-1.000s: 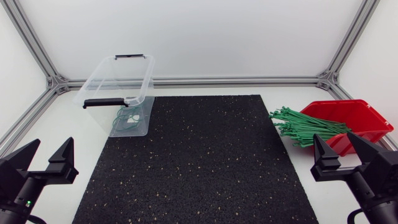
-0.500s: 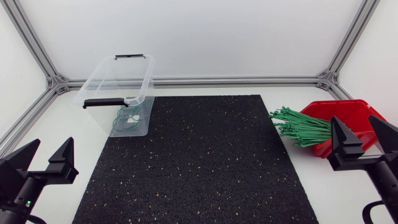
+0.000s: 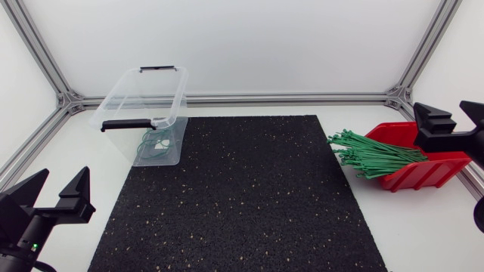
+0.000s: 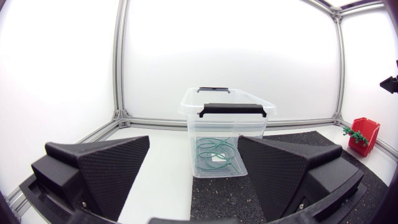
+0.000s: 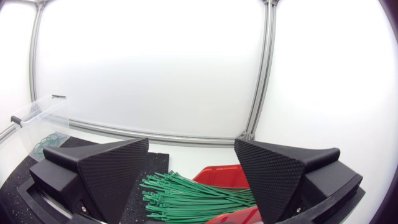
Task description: Take a green cable tie from the red box, thread the tail through the head to close it, then place it in the transparent bin on the left.
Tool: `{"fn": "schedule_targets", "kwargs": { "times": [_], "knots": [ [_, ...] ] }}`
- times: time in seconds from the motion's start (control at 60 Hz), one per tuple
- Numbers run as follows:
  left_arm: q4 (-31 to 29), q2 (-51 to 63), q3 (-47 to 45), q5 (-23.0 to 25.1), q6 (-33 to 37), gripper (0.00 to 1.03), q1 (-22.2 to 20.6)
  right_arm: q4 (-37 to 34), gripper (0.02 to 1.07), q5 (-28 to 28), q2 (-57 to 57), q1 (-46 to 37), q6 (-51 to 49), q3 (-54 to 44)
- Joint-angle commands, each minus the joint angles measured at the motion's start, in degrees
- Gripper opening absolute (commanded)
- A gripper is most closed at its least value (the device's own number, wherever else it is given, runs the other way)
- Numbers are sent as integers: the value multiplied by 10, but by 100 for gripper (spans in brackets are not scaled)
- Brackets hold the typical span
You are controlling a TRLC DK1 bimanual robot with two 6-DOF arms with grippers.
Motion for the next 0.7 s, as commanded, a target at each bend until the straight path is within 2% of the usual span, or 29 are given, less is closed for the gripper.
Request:
{"fn": "schedule_targets", "kwargs": {
  "times": [0.0,0.1,0.2,0.383,0.533,0.683],
  "knots": [
    [-8,-6,-23,-5,-9,99,4,-36,102,4,58,-15,-42,51],
    [-8,-6,-23,-4,-9,99,4,-87,102,-12,120,-31,-80,103],
    [-8,-6,-23,-5,-9,99,4,-117,101,-12,172,-35,-163,136],
    [-8,-6,-23,-5,-9,99,4,-187,99,2,258,-35,-237,195],
    [-8,-6,-23,-5,-9,99,4,-214,99,-81,262,-41,-358,183],
    [-8,-6,-23,-5,-9,99,4,-233,96,-98,283,-36,-423,188]
  ]
}}
